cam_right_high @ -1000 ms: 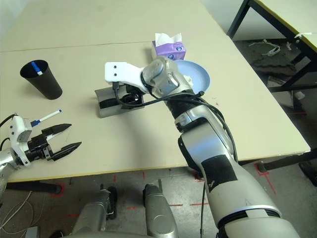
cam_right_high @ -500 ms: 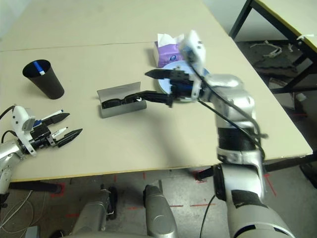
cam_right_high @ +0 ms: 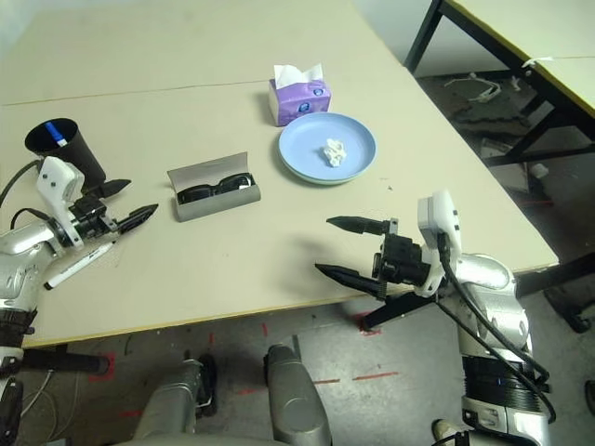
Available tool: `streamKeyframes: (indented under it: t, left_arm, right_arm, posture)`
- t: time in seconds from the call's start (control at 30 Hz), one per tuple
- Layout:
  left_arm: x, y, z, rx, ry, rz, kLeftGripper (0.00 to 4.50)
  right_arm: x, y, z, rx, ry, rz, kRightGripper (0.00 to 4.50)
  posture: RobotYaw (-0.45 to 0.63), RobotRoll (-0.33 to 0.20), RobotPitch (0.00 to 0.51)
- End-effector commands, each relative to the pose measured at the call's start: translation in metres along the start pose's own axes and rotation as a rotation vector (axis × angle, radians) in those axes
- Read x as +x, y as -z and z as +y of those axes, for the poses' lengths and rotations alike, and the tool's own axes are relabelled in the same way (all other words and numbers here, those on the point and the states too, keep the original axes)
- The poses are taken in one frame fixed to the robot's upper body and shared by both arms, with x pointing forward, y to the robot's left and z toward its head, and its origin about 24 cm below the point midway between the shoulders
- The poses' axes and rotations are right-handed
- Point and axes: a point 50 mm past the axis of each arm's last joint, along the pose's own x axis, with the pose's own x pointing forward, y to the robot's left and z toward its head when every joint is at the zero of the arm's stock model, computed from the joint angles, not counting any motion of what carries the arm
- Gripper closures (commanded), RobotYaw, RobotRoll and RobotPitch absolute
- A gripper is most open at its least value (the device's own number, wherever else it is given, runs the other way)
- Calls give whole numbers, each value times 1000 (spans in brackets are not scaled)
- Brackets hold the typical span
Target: Organize and tidy the items on the table.
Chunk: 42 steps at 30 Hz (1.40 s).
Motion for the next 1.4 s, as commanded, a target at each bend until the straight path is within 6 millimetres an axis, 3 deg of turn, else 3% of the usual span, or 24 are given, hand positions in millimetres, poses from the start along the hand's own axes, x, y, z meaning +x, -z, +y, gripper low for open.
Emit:
streamKeyframes:
  t: [0.03, 0.2, 0.3, 0.67, 0.7, 1.13, 1.4]
  left_arm:
    - [0, 8, 2, -23, -45, 35, 0]
    - [1, 7, 7, -24, -103, 30, 0]
    - [2, 6, 6, -36, -100, 21, 572]
    - [28, 1, -2, -47, -64, -11, 4295]
    - [31, 1, -2, -46, -61, -12, 4470]
    - [62, -3, 2, -38, -5, -21, 4470]
    - [72, -2, -9, -19, 104, -32, 4470]
  right_arm:
    - [7, 4, 2, -22, -33, -30, 18]
    - [12, 5, 4, -21, -55, -46, 18]
    - [13, 4, 4, -23, -59, -52, 0]
    - [12, 3, 6, -22, -54, -42, 0]
    - [12, 2, 6, -24, -52, -42, 0]
    - [10, -2, 11, -37, -20, -28, 0]
    - [8, -4, 16, -34, 8, -20, 0]
  posture:
    - [-305, 0, 211]
    - [-308, 0, 213]
    - [-309, 0, 215]
    - [-330, 0, 213]
    - [-340, 0, 213]
    - [-404, 0, 211]
    - [-424, 0, 209]
